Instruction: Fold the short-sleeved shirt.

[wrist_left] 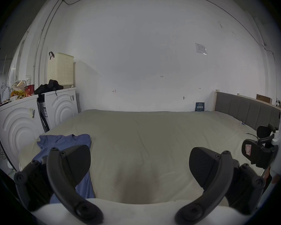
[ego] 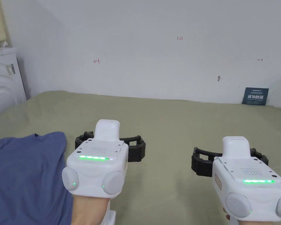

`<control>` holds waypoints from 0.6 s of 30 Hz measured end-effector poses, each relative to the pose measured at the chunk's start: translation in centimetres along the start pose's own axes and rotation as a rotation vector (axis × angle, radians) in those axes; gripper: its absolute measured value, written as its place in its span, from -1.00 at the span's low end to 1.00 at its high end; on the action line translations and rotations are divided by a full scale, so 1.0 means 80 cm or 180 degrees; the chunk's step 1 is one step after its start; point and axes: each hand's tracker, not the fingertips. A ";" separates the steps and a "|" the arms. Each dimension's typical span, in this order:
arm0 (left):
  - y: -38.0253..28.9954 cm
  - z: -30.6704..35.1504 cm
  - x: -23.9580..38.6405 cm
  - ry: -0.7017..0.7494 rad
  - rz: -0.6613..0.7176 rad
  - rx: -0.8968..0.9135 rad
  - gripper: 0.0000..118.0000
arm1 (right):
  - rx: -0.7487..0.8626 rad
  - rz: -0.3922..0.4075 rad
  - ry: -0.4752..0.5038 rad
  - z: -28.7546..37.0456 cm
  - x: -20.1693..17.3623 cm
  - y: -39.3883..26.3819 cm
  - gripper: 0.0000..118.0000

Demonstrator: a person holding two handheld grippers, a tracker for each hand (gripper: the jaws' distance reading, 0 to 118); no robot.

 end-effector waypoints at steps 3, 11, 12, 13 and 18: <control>-0.002 0.000 0.001 0.0006 -0.0003 -0.0003 1.00 | -0.0006 -0.0002 -0.0005 0.000 0.000 -0.001 1.00; -0.002 0.000 0.002 -0.0005 -0.0002 -0.0011 1.00 | -0.0023 0.0003 -0.0008 -0.001 0.000 -0.003 1.00; -0.002 0.000 0.001 -0.0009 -0.0002 -0.0010 1.00 | -0.0023 0.0001 -0.0012 -0.001 0.000 -0.003 1.00; -0.002 0.000 0.001 -0.0008 0.0003 -0.0002 1.00 | -0.0023 -0.0010 -0.0010 -0.001 0.000 -0.003 1.00; -0.001 0.001 0.000 0.0002 0.0003 0.0010 1.00 | -0.0019 -0.0006 -0.0018 -0.002 0.000 -0.003 1.00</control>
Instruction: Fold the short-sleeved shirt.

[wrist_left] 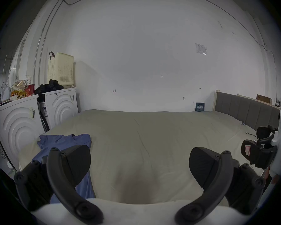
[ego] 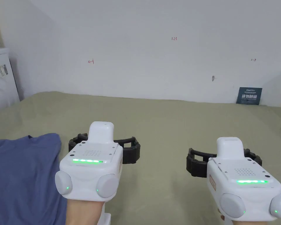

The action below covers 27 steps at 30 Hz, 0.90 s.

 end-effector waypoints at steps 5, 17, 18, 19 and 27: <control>-0.001 -0.001 -0.003 0.0015 0.0007 -0.0015 1.00 | -0.0003 -0.0007 0.0012 0.000 -0.001 0.000 1.00; 0.000 0.001 -0.002 0.0005 -0.0003 -0.0007 1.00 | 0.0018 0.0005 0.0005 0.000 0.000 0.002 1.00; -0.001 0.001 -0.002 -0.0001 0.0004 -0.0010 1.00 | 0.0018 0.0006 0.0003 0.000 0.000 0.001 1.00; -0.002 0.001 -0.002 -0.0001 0.0005 -0.0015 1.00 | 0.0016 0.0005 0.0003 0.001 0.000 0.001 1.00; -0.003 0.000 -0.001 0.0001 0.0012 -0.0027 1.00 | -0.0005 -0.0007 0.0006 0.002 -0.001 -0.002 1.00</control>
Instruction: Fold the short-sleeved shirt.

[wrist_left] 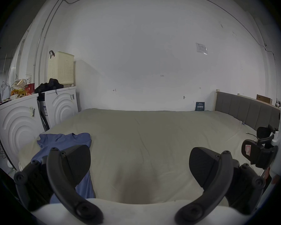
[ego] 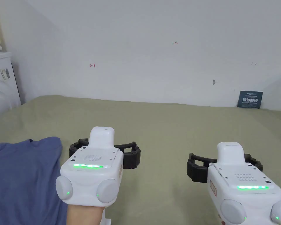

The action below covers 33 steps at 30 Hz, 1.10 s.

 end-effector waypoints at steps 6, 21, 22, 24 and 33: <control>0.003 0.003 -0.002 0.0014 0.0010 0.0030 1.00 | 0.0010 -0.0002 0.0007 0.000 -0.002 0.001 1.00; -0.003 0.001 -0.006 0.0025 0.0029 -0.0016 1.00 | -0.0025 0.0020 0.0014 -0.001 -0.004 -0.004 1.00; -0.003 0.001 -0.006 0.0024 0.0025 -0.0010 1.00 | -0.0021 0.0017 0.0010 -0.001 -0.004 -0.004 1.00; -0.002 0.001 -0.005 0.0027 0.0022 -0.0004 1.00 | -0.0016 0.0018 0.0011 -0.001 -0.004 -0.003 1.00; -0.003 0.002 -0.004 0.0026 0.0020 -0.0014 1.00 | -0.0021 0.0008 -0.0006 -0.001 -0.002 -0.003 1.00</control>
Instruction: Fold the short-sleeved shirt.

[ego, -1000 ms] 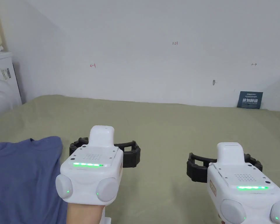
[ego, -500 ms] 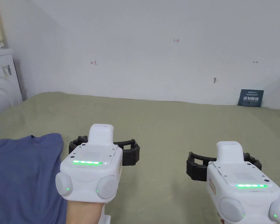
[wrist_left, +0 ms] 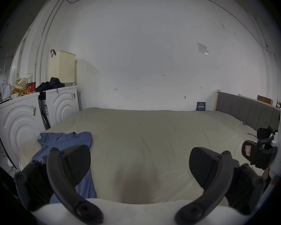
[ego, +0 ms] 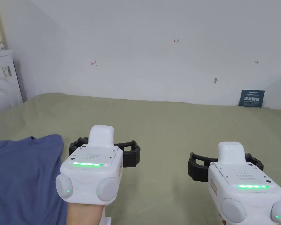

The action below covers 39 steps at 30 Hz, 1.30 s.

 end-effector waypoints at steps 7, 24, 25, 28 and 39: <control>0.000 0.001 0.001 -0.0011 -0.0004 -0.0001 1.00 | 0.0008 -0.0005 0.0002 0.001 0.001 0.000 1.00; -0.001 0.001 0.003 -0.0012 0.0050 -0.0011 1.00 | 0.0023 0.0055 -0.0029 0.003 0.002 -0.001 1.00; 0.000 0.002 0.004 -0.0007 0.0052 0.0001 1.00 | 0.0022 0.0044 -0.0027 0.002 0.002 -0.001 1.00; 0.000 0.005 0.006 -0.0002 -0.0017 0.0040 1.00 | 0.0025 0.0054 -0.0025 0.003 0.002 -0.003 1.00; -0.001 0.003 0.001 0.0017 0.0024 0.0029 1.00 | 0.0041 0.0058 -0.0030 0.001 -0.001 -0.002 1.00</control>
